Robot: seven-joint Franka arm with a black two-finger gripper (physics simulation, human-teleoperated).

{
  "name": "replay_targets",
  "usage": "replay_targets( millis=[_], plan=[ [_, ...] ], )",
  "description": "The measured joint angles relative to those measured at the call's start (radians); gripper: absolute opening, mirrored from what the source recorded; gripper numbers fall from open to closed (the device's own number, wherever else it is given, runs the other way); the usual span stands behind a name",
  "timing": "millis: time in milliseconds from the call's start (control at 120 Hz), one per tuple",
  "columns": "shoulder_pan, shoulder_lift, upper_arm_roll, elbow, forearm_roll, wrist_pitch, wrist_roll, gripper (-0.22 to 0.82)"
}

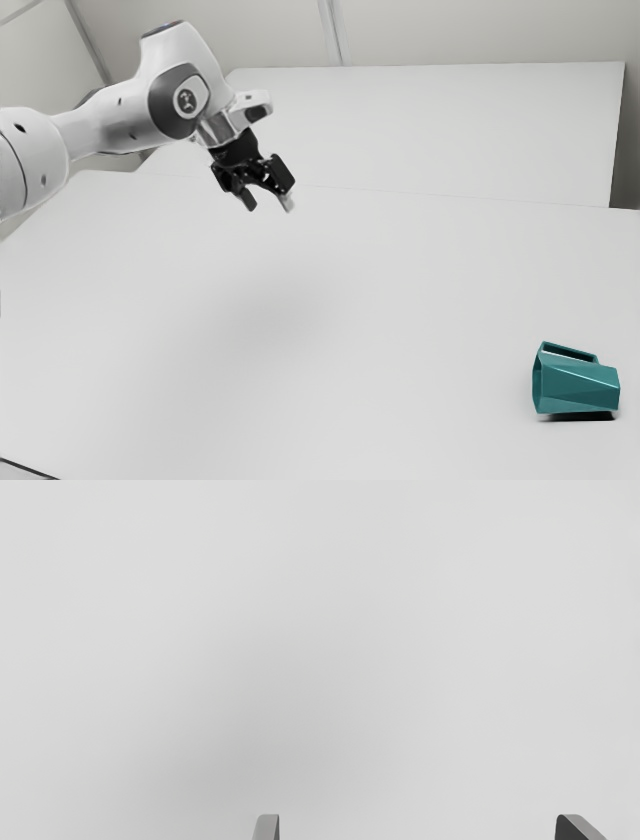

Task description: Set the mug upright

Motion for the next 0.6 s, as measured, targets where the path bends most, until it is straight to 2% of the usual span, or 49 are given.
replay_targets(
  millis=[100, 325, 467, 600],
  plan=[
    [-0.109, 0.022, 0.077, -0.023, -0.073, 0.029, -0.004, 0.60],
    [-0.233, 0.036, 0.132, -0.088, -0.199, 0.072, -0.014, 0.60],
    [-0.423, 0.041, 0.273, -0.125, -0.275, 0.092, -0.022, 0.60],
    [-0.491, 0.061, 0.294, -0.131, -0.335, 0.101, -0.028, 0.60]
  ],
)
